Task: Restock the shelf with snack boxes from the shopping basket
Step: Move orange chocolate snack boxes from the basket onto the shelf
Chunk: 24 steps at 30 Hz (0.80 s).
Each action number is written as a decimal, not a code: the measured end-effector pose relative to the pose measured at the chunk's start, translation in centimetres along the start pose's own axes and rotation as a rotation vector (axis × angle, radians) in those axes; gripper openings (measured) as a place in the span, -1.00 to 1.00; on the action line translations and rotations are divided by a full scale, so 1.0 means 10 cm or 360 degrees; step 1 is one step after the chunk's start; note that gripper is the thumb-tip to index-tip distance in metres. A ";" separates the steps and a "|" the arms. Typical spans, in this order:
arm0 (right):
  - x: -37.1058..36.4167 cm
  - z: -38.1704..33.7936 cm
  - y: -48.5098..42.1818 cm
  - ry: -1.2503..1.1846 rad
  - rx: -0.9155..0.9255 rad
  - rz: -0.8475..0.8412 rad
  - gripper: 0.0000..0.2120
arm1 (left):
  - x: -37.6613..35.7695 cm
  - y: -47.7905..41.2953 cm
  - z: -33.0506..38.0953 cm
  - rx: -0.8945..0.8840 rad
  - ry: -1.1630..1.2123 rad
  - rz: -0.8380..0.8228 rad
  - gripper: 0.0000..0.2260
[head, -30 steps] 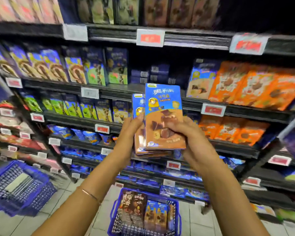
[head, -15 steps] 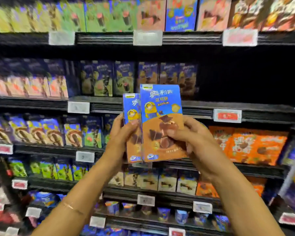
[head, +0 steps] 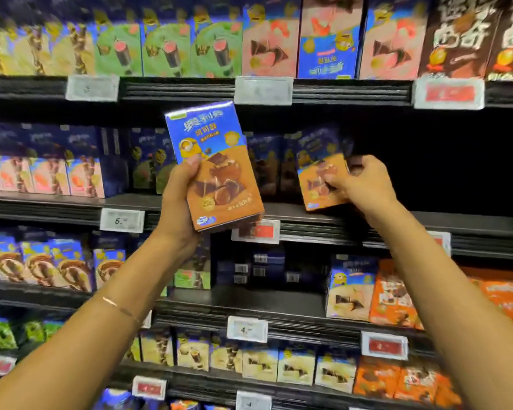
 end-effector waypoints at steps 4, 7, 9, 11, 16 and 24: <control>-0.17 0.11 -0.43 0.0616 -0.0167 -0.0188 -0.67 | -0.06 -0.16 -0.07 -0.0059 0.0088 0.0041 -0.70; -0.28 0.17 -0.61 0.0870 -0.0174 -0.0353 -0.67 | -0.10 -0.27 -0.08 -0.0113 0.0083 0.0018 -0.70; -0.37 0.19 -0.72 0.0950 -0.0186 -0.0460 -0.63 | -0.09 -0.30 -0.08 -0.0132 0.0058 0.0003 -0.69; -0.46 0.17 -0.84 0.0975 -0.0153 -0.0453 -0.61 | -0.04 -0.31 -0.09 -0.0156 0.0046 -0.0017 -0.68; -0.62 0.16 -1.05 0.0992 -0.0160 -0.0305 -0.28 | -0.01 -0.34 -0.08 -0.0193 -0.0102 -0.0086 -0.70; -0.77 0.23 -1.15 0.1057 -0.0225 -0.0164 -0.32 | 0.05 -0.35 -0.09 -0.0123 -0.0098 -0.0148 -0.32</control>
Point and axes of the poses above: each hand's wrist, its own y-axis away from the middle knuckle, its own x-axis out of the back of the hand, z = x × y, the point moved 4 cm from there along -y, towards the middle knuckle, and after that the axes turned 10 degrees about -z, right-handed, at the moved point
